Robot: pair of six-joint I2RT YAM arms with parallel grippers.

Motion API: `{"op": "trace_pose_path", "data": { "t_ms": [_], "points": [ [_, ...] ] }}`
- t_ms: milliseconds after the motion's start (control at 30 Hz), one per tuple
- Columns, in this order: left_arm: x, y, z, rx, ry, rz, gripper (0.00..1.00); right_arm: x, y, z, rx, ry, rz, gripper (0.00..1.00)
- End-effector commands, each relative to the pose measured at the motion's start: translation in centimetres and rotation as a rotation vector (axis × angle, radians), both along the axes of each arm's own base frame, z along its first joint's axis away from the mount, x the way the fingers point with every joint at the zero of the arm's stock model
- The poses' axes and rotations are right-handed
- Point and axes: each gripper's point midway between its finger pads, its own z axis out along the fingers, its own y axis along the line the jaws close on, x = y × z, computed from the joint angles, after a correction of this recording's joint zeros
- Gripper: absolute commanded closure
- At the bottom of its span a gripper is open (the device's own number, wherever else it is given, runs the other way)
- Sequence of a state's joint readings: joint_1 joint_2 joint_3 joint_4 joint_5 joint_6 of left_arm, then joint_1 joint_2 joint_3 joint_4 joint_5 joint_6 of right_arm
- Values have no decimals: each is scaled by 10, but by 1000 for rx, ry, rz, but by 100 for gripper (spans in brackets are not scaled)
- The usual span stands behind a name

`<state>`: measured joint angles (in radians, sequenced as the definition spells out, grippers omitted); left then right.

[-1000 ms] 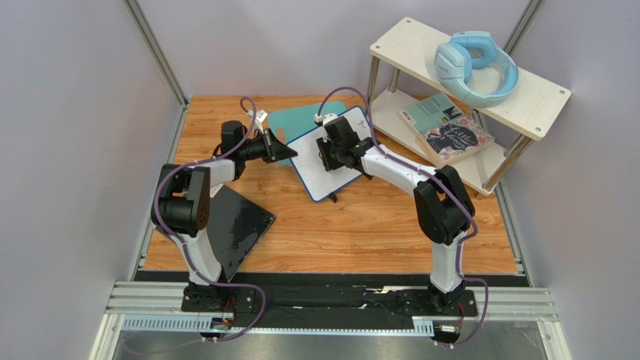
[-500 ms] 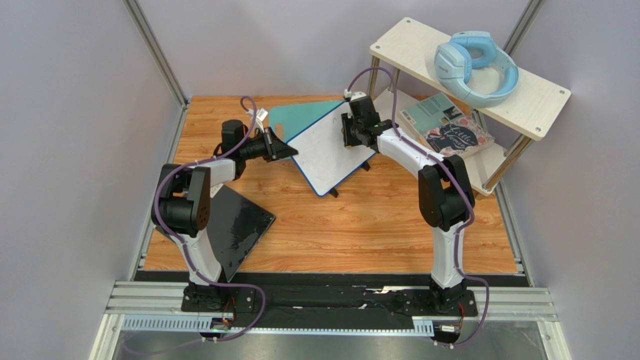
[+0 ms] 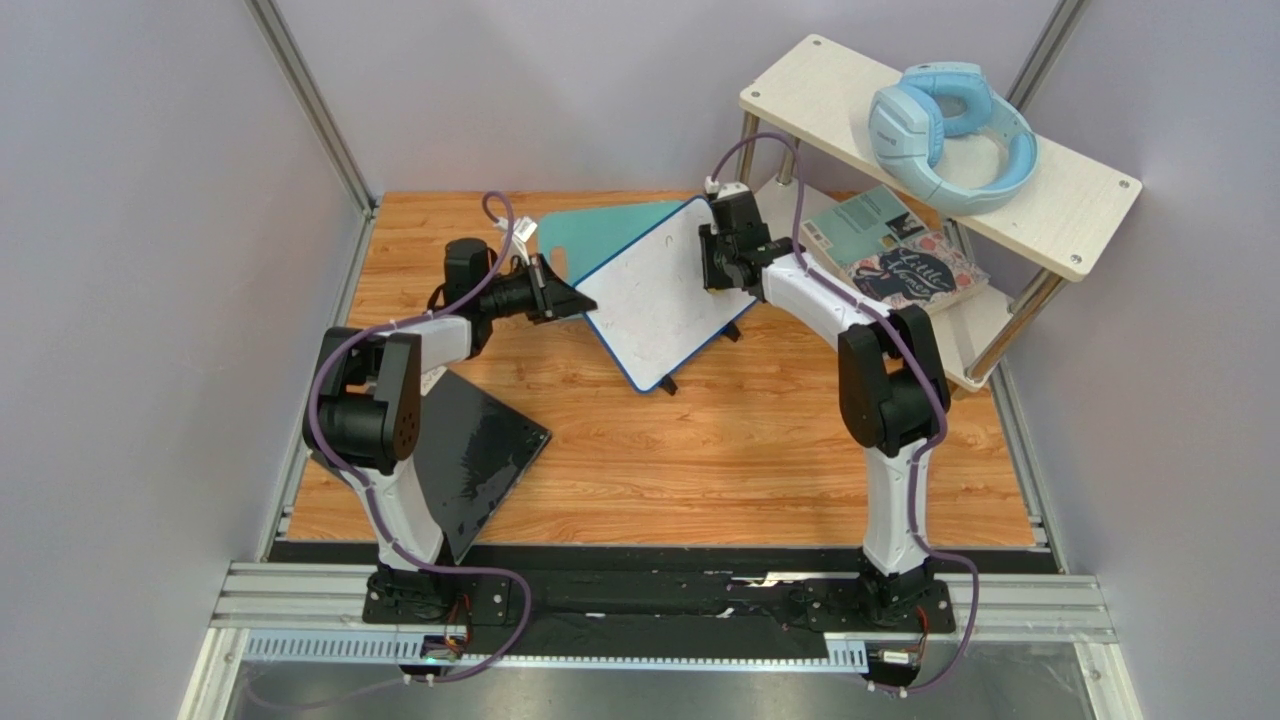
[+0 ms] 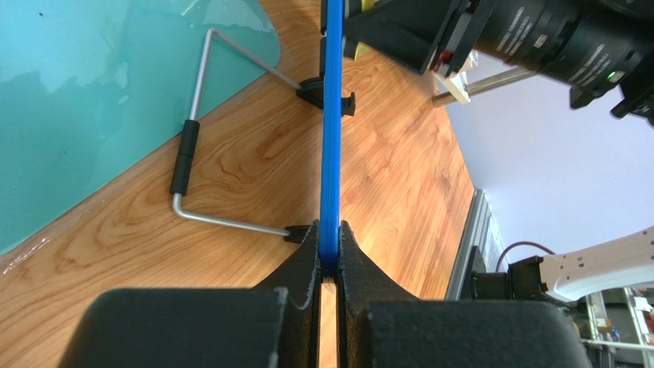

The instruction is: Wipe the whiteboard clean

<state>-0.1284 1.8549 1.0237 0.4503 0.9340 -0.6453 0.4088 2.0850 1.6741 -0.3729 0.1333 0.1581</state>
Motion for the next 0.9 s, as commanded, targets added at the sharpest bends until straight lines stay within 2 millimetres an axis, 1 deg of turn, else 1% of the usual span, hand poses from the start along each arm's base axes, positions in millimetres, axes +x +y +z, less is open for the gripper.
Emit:
{"op": "trace_pose_path", "data": {
  "t_ms": [0,33,100,133,167,200,267,300,333,367,400,467,500,533,567,600,633,667,700,733,767,800,833,867],
  "points": [
    [-12,-12,11,30,-80,-105,100,-29,-36,-53,-128,116,-69,100],
    [-14,-12,12,33,-70,-110,100,-39,-43,-63,-153,144,-80,100],
    [-12,-11,18,41,-85,-116,100,-52,-51,-72,-184,178,-92,100],
    [-14,-10,17,48,-67,-119,100,-62,-56,-80,-203,207,-98,100],
    [-14,-9,20,56,-80,-122,100,-66,-60,-81,-209,217,-106,100],
    [-12,-8,23,60,-86,-121,100,-70,-59,-83,-204,231,-105,100],
    [-14,-6,24,68,-77,-122,100,-82,-58,-87,-206,260,-86,100],
    [-12,-5,26,70,-80,-124,100,-86,-51,-86,-199,266,-61,100],
    [-14,-4,25,72,-68,-127,100,-91,-50,-87,-209,280,-49,100],
    [-14,-4,27,75,-73,-131,100,-94,-48,-85,-213,275,-33,100],
    [-15,-4,26,76,-68,-135,100,-99,-38,-84,-206,279,0,100],
    [-17,-4,25,77,-56,-139,100,-106,-27,-80,-195,288,53,100],
    [-17,-4,25,78,-53,-143,100,-113,-17,-80,-184,302,92,100],
    [-20,-4,24,82,-34,-148,100,-120,-14,-79,-191,319,109,100],
    [-20,-3,26,94,-52,-155,100,-124,-10,-78,-193,326,130,100],
    [-20,-2,27,102,-53,-158,100,-133,-2,-78,-188,338,160,100],
    [-23,-1,25,111,-29,-161,100,-138,2,-72,-179,334,175,100],
    [-22,-1,28,116,-43,-166,100,-143,6,-70,-172,336,193,100],
    [-22,0,28,117,-41,-170,100,-154,11,-73,-164,352,221,100],
    [-24,1,26,122,-30,-176,100,-156,17,-64,-140,330,241,100],
    [-22,2,29,126,-35,-177,100,-161,22,-60,-123,326,263,100],
    [-25,2,27,127,-16,-185,100,-169,27,-60,-112,334,289,100],
    [-26,3,26,132,-22,-191,100,-172,32,-51,-104,313,306,100],
    [-26,3,28,135,-26,-196,100,-175,34,-50,-107,311,316,100]
  ]
}}
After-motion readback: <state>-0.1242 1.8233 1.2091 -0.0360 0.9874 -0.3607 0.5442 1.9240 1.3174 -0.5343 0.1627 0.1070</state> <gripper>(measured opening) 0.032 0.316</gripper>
